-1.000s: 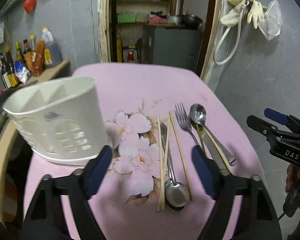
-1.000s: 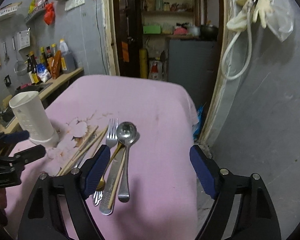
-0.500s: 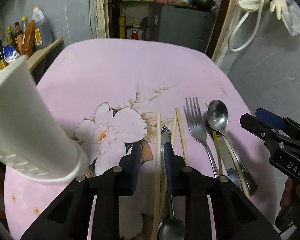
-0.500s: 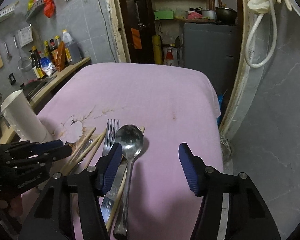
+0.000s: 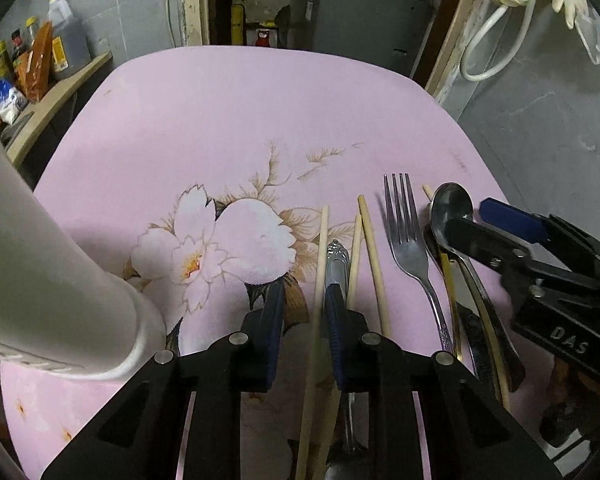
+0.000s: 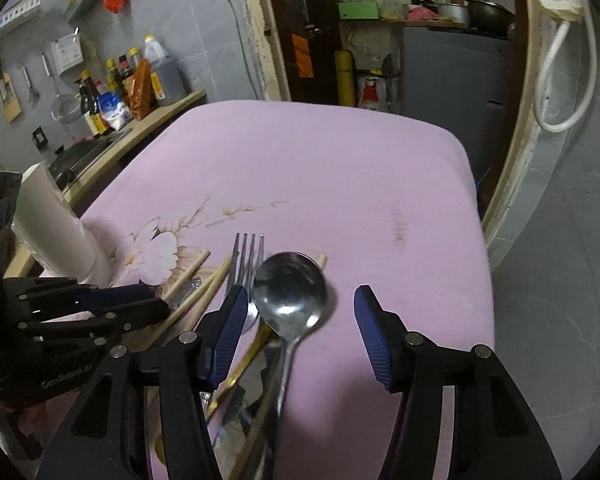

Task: Organize utensils
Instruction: 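Grasp a wooden chopstick with the left tool while the right tool grasps a silver spoon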

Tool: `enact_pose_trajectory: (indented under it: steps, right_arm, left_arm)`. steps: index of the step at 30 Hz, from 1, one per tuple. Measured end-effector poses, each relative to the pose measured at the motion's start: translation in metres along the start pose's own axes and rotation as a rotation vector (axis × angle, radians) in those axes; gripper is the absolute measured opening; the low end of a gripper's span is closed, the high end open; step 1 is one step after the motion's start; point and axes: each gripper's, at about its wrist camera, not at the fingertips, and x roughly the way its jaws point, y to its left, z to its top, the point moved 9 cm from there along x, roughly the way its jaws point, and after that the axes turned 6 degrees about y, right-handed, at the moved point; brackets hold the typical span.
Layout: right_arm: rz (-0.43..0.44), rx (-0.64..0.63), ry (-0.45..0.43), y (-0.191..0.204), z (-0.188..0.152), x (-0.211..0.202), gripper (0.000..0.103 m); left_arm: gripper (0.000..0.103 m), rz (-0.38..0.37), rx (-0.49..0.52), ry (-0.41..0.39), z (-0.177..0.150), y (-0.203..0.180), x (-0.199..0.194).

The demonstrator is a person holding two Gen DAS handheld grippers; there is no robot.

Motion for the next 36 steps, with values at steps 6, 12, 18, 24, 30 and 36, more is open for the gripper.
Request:
enact_pose_trajectory:
  steps: [6,12,18,24,30,36]
  right_arm:
    - [-0.025,-0.023,0.069,0.003,-0.002,0.018,0.054]
    - [-0.074,-0.050,0.087,0.005,-0.001,0.023,0.046]
    - [-0.079,-0.027,0.074,-0.001,-0.002,0.018,0.039]
    - [-0.064,-0.025,0.056,-0.005,-0.014,0.003,0.039]
    - [-0.070,-0.024,0.059,-0.005,-0.017,0.002,0.039]
    - [-0.084,-0.020,0.078,-0.004,-0.014,0.010,0.043]
  left_arm:
    - [0.004,0.022,-0.025,0.008,-0.007,0.001,0.002]
    - [0.003,0.022,-0.060,-0.001,-0.014,-0.002,-0.002]
    - [0.003,0.012,-0.149,-0.033,-0.034,0.001,-0.016]
    - [0.003,0.017,-0.243,-0.066,-0.060,0.010,-0.037]
    - [0.003,-0.013,-0.237,-0.016,-0.063,0.011,-0.037]
    - [0.004,-0.001,-0.188,0.056,-0.057,0.011,-0.028]
